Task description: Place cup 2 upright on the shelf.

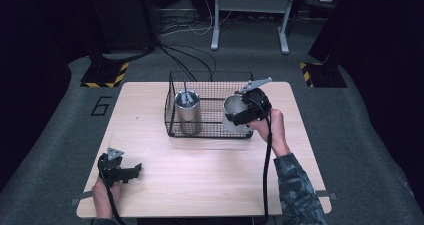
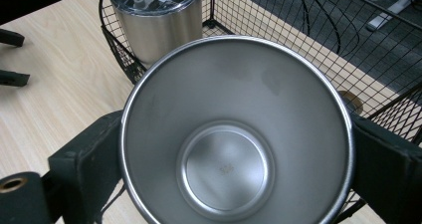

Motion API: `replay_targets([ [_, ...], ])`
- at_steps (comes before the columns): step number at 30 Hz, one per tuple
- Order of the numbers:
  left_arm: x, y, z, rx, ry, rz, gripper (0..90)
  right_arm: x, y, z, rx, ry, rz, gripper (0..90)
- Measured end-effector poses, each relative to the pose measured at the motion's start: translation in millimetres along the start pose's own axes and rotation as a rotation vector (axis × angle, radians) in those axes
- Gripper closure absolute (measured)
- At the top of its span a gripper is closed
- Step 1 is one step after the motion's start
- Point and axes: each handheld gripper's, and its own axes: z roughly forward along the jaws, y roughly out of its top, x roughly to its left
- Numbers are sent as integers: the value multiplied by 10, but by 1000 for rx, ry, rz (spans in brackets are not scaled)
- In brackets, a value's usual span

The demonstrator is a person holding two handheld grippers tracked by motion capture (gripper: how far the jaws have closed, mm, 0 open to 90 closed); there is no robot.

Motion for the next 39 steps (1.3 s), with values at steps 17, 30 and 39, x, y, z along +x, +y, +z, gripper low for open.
replay_targets([
  [17,0,0,1,0,-1,0,5,-110,203,139,16,-10,8,57],
  [30,0,0,1,0,-1,0,5,-109,374,295,27,-21,20,57],
  [39,0,0,1,0,-1,0,5,-164,451,466,36,-25,28,57],
])
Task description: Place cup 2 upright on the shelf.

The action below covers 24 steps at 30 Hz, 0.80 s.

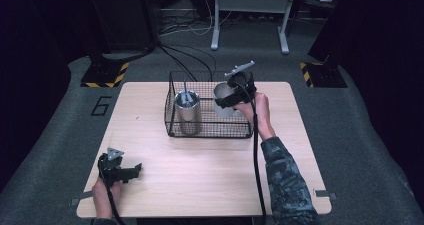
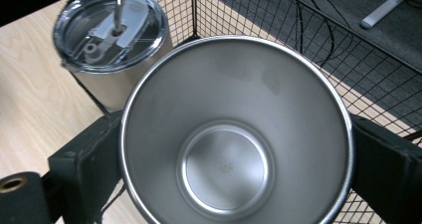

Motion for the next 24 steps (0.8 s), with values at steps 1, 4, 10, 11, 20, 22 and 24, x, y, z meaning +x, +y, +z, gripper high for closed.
replay_targets([
  [1,1,0,-1,0,2,1,5,-5,6,30,9,-5,-3,56],
  [4,0,0,-1,0,2,2,5,-28,14,119,25,-11,-2,56],
  [10,1,0,-1,0,2,2,5,-63,23,203,36,-15,15,56],
  [11,0,0,-1,0,2,2,5,-71,26,216,36,-16,12,56],
  [20,0,0,-1,0,2,2,5,-126,26,366,61,-28,46,56],
  [22,0,0,-1,0,2,2,6,-139,22,402,65,-29,47,56],
  [24,0,0,-1,0,2,2,5,-150,18,454,74,-34,59,56],
])
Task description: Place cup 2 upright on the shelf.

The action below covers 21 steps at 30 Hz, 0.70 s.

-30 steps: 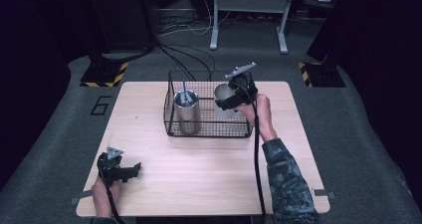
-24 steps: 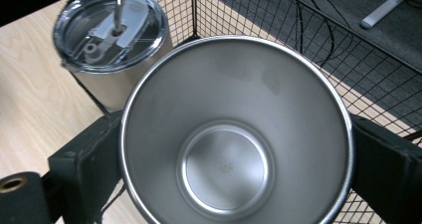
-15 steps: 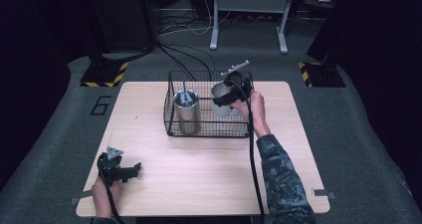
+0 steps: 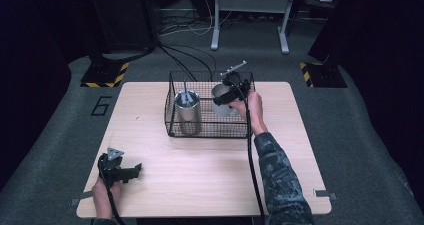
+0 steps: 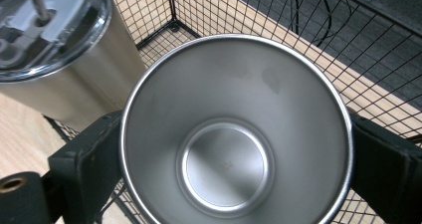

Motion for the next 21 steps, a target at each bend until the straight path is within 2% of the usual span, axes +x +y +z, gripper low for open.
replay_targets([
  [8,0,0,1,0,-2,-1,5,-9,6,128,15,2,-6,56],
  [21,0,0,0,0,-1,-1,5,-86,-23,350,60,-5,20,56],
])
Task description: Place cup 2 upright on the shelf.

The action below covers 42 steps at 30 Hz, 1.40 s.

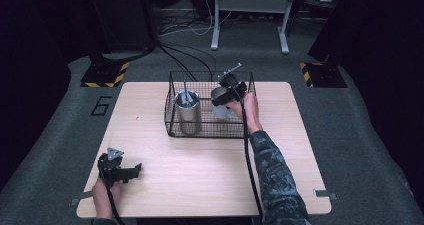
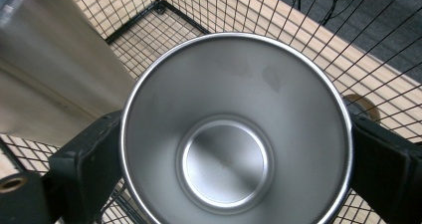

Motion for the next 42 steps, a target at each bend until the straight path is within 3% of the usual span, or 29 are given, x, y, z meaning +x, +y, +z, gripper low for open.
replay_targets([
  [15,0,0,0,0,0,0,5,-6,-51,252,55,36,33,56],
  [20,0,0,0,0,0,0,5,13,-62,303,70,44,16,56],
  [35,0,0,0,0,0,0,5,4,-87,366,99,55,18,55],
  [42,0,0,0,0,0,1,6,-4,-104,361,99,60,50,52],
])
